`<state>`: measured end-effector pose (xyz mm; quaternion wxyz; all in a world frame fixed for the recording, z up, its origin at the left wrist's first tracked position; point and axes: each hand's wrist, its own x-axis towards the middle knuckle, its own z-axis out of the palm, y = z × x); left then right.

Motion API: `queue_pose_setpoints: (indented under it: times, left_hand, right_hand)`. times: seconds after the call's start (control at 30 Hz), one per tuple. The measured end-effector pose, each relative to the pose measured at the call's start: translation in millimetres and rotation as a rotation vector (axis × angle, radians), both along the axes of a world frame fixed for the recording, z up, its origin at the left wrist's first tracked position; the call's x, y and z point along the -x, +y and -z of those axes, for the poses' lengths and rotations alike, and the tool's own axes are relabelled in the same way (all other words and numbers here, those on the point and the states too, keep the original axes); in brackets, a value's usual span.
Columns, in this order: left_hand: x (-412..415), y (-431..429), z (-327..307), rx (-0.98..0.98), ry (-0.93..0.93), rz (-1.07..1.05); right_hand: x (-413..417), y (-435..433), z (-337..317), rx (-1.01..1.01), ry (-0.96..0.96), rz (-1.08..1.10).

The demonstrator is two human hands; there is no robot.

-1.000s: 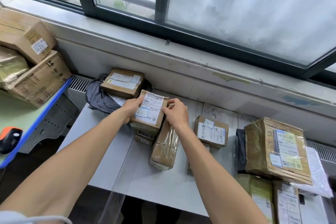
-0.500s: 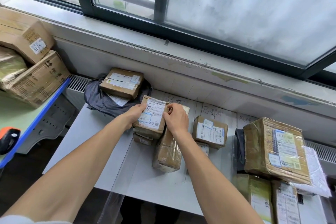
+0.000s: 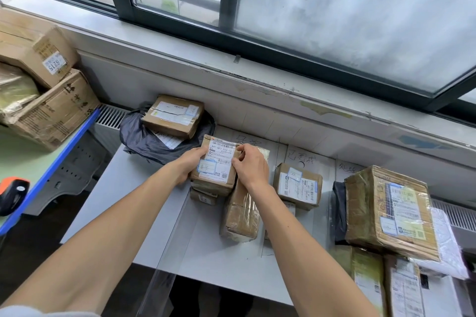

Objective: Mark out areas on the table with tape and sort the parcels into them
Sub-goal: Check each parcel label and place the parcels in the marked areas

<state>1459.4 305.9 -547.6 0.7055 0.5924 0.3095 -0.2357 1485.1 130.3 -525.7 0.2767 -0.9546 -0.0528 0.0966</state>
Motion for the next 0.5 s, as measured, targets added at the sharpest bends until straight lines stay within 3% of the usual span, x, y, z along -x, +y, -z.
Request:
queue_pose_setpoints:
  times: [0.13, 0.27, 0.37, 0.5]
  left_hand:
    - [-10, 6, -14, -0.165, -0.005, 0.113]
    - [-32, 26, -44, -0.328, -0.07, 0.014]
    - [-43, 51, -61, -0.677, -0.207, 0.154]
    - [-41, 80, -71, -1.12, -0.254, 0.306]
  right_hand:
    - [-2, 5, -4, -0.013, -0.041, 0.024]
    - [-10, 24, -16, -0.05, -0.085, 0.009]
    - [-17, 48, -26, -0.049, -0.098, -0.075]
    - [-26, 88, -38, 0.01, -0.113, -0.239]
